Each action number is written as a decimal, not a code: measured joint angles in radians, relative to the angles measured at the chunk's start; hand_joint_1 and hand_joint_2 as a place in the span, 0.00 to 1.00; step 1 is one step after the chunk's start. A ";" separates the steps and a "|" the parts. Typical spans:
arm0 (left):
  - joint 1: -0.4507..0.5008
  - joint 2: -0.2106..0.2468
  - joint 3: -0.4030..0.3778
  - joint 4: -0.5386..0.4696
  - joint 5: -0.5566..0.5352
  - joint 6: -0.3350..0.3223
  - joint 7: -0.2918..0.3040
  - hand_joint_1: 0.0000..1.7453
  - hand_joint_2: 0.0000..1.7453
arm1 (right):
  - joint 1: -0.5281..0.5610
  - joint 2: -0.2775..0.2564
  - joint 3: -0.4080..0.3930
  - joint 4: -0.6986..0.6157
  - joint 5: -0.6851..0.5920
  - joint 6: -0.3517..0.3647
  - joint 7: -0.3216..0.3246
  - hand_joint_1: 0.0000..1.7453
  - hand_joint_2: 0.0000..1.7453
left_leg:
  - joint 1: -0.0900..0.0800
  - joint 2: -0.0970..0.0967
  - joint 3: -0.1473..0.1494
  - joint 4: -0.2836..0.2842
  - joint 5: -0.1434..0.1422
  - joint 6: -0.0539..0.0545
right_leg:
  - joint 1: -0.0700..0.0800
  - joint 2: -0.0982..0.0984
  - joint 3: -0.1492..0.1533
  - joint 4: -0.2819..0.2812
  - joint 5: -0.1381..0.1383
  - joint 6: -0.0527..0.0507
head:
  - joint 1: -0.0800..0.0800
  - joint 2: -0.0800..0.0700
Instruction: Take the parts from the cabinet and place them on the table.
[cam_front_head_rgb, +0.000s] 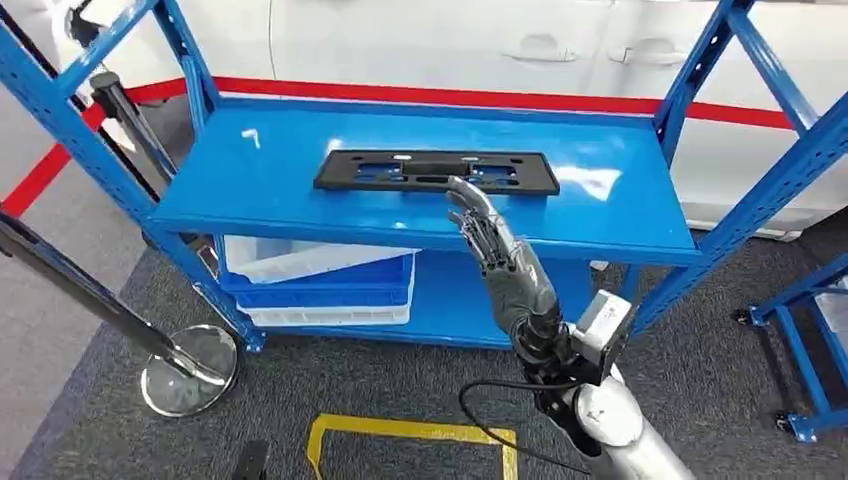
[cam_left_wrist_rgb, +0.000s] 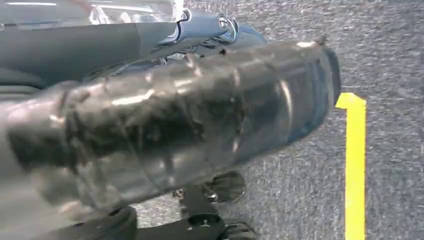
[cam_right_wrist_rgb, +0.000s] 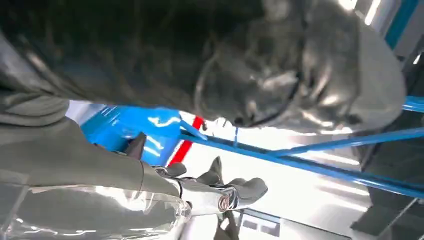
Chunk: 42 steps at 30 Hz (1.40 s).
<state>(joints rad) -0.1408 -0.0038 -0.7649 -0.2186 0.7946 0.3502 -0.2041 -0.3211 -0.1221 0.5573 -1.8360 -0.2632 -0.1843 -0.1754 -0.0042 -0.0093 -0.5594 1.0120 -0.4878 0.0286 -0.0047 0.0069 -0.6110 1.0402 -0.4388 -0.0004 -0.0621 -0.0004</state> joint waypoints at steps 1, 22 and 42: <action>0.000 0.000 -0.002 0.000 -0.002 0.000 0.000 0.00 0.00 | -0.002 0.000 0.000 0.000 0.000 0.003 -0.001 0.00 0.00 | 0.001 0.000 0.001 -0.003 -0.001 -0.003 | 0.002 0.001 0.000 0.000 -0.002 -0.003 | -0.001 0.000; -0.020 -0.003 -0.030 0.000 -0.029 -0.014 0.013 0.00 0.00 | -0.050 0.001 0.041 0.029 0.030 0.051 0.017 0.00 0.00 | 0.002 0.003 -0.003 -0.025 0.037 0.029 | -0.007 -0.001 -0.019 0.194 -0.127 0.015 | -0.002 0.000; -0.060 -0.009 -0.091 -0.001 -0.106 -0.060 0.087 0.00 0.00 | -0.307 0.124 0.174 0.395 0.445 -0.063 0.029 0.00 1.00 | 0.009 0.002 -0.130 0.179 -0.026 -0.034 | 0.001 0.004 -0.032 0.007 0.015 -0.038 | -0.006 0.000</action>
<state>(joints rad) -0.2009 -0.0126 -0.8560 -0.2197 0.6882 0.2899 -0.1175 -0.6281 0.0015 0.7313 -1.4406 0.1815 -0.2475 -0.1465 0.0046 -0.0071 -0.6897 1.1911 -0.5142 -0.0054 -0.0037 0.0107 -0.6426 1.0477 -0.4235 -0.0386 -0.0679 -0.0004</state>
